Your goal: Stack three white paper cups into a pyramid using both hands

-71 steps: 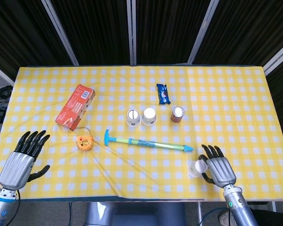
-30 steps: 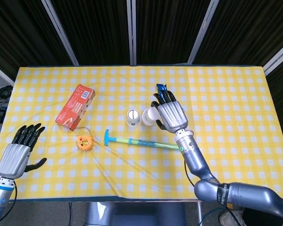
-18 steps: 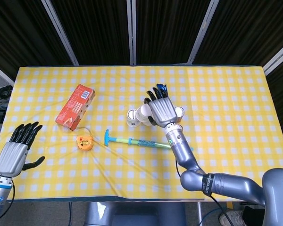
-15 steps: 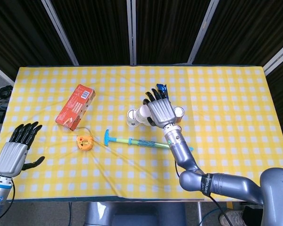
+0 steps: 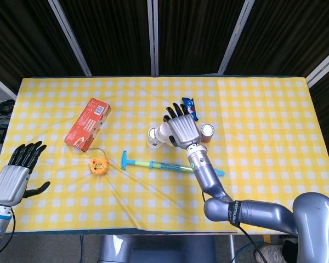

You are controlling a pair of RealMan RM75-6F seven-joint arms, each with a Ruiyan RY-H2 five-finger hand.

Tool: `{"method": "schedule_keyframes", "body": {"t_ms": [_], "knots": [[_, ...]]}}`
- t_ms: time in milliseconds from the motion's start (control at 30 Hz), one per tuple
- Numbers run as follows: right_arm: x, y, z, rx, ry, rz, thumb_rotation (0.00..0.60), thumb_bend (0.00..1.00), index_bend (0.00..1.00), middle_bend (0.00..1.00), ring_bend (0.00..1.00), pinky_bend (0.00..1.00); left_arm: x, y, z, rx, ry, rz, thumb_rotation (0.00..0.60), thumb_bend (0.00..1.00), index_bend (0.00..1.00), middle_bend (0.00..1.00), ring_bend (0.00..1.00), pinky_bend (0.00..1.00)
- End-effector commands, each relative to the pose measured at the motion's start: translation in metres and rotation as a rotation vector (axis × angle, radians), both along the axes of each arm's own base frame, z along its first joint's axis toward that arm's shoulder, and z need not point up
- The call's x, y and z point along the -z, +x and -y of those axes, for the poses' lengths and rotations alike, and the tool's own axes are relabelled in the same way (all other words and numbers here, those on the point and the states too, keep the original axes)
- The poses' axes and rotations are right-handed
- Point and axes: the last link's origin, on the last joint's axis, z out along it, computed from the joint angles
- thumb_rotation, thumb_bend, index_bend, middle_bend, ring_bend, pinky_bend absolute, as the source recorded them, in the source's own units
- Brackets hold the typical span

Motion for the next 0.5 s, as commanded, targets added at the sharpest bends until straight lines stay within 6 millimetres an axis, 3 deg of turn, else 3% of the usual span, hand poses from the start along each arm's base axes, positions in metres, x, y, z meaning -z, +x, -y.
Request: {"method": "schedule_keyframes", "body": {"t_ms": [33, 233, 500], "knots": [[0.0019, 0.0008, 0.0012, -0.001, -0.003, -0.008, 0.600, 0.32, 0.49, 0.14, 0.00, 0.11, -0.0001, -0.0001, -0.0001, 0.000, -0.001, 0.000, 0.600, 0.22, 0.00, 0.00, 0.00, 0.00], [0.0068, -0.0025, 0.0033, 0.007, -0.010, -0.033, 0.600, 0.29, 0.44, 0.11, 0.00, 0.10, 0.0001, -0.0006, -0.0002, -0.001, -0.004, -0.002, 0.600, 0.22, 0.00, 0.00, 0.00, 0.00], [0.0046, 0.0000, 0.0017, -0.009, -0.039, -0.025, 0.600, 0.20, 0.21, 0.02, 0.00, 0.08, 0.0005, -0.0004, 0.0000, 0.000, -0.006, -0.004, 0.600, 0.22, 0.00, 0.00, 0.00, 0.00]]}}
